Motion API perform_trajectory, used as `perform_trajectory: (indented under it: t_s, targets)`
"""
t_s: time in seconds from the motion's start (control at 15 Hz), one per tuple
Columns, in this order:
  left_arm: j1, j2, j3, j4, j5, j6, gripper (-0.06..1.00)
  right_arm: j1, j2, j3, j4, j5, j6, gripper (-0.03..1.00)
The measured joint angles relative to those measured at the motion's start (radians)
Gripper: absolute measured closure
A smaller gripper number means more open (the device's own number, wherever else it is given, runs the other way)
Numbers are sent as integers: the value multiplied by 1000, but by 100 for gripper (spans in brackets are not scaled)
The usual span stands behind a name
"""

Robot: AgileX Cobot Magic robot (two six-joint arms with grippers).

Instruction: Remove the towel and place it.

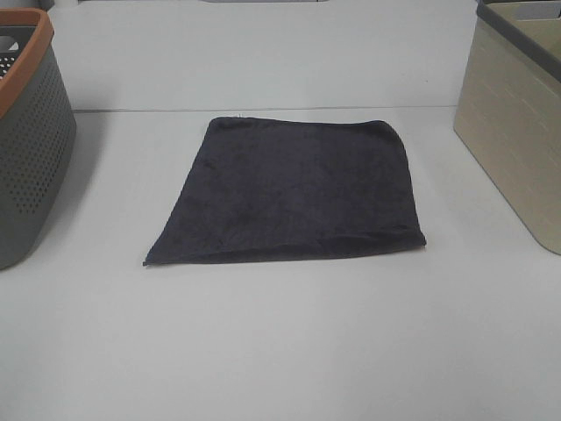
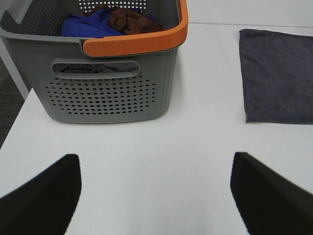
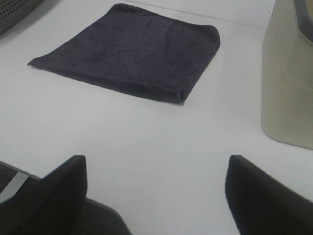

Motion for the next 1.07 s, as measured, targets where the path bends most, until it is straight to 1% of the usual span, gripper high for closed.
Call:
perform_trajectory:
  t_s: [0.33, 1.07]
  targets:
    - [0, 0, 0, -4, 0, 21, 17, 0, -4, 0, 7, 2, -6, 20]
    - [0, 0, 2, -4, 0, 25, 17, 0, -4, 0, 7, 2, -6, 20]
